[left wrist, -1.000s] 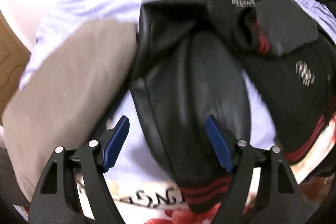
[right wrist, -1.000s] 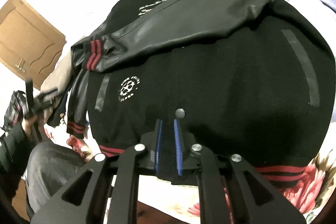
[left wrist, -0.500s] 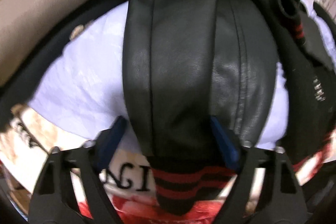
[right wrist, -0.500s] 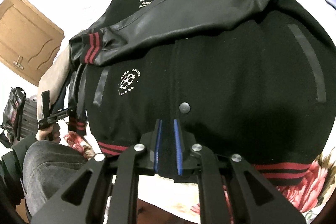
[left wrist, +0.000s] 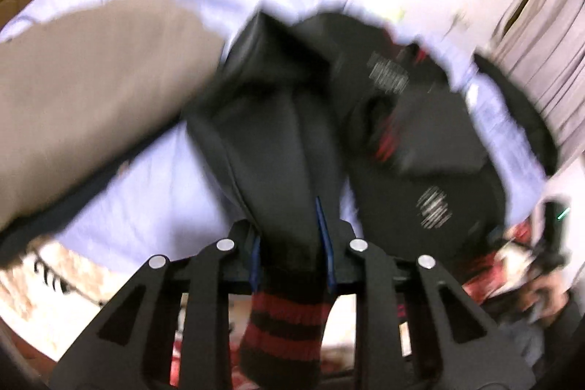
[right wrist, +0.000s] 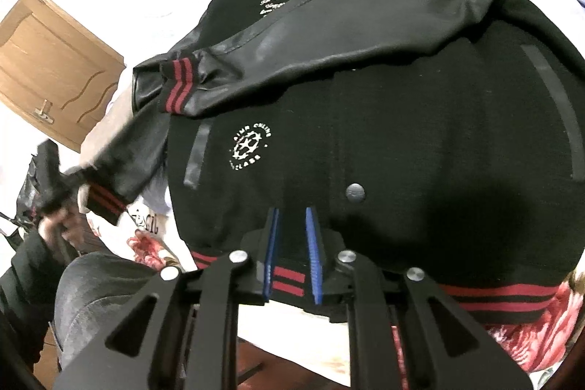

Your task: Fold large clothes

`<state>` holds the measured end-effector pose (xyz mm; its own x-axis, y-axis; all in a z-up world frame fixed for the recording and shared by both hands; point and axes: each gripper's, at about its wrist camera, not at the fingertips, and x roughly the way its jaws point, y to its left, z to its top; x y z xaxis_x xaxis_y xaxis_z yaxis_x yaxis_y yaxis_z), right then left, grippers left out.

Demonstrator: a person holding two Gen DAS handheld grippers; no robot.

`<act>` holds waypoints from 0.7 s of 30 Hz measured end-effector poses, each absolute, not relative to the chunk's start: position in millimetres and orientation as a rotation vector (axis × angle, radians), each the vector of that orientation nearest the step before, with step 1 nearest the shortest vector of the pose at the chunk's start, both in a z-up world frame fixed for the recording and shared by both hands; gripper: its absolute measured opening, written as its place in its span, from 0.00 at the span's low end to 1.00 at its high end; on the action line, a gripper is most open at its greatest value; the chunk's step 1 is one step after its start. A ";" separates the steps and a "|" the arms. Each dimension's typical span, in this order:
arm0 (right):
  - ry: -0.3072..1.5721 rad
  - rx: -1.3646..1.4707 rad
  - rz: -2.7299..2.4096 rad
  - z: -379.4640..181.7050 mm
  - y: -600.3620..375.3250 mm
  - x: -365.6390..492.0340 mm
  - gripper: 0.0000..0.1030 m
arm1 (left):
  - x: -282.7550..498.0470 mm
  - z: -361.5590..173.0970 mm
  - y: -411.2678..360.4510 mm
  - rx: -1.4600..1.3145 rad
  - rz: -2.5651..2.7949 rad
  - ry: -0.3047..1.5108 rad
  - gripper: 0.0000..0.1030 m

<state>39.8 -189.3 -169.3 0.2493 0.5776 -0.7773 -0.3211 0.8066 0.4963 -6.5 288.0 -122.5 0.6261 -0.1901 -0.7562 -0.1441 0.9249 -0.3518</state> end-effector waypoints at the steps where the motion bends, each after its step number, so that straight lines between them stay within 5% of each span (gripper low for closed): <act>1: 1.170 0.268 0.621 -169.5 -190.4 40.3 0.17 | -4.2 -101.7 284.2 -0.421 -0.049 0.858 0.24; 14: 1.138 0.393 0.624 -167.9 -216.8 49.3 0.17 | 95.4 126.6 173.0 -0.240 -0.340 0.646 0.24; 21: 1.087 0.595 0.578 -165.1 -263.5 59.7 0.17 | 163.4 120.1 31.7 -0.089 -0.490 0.728 0.24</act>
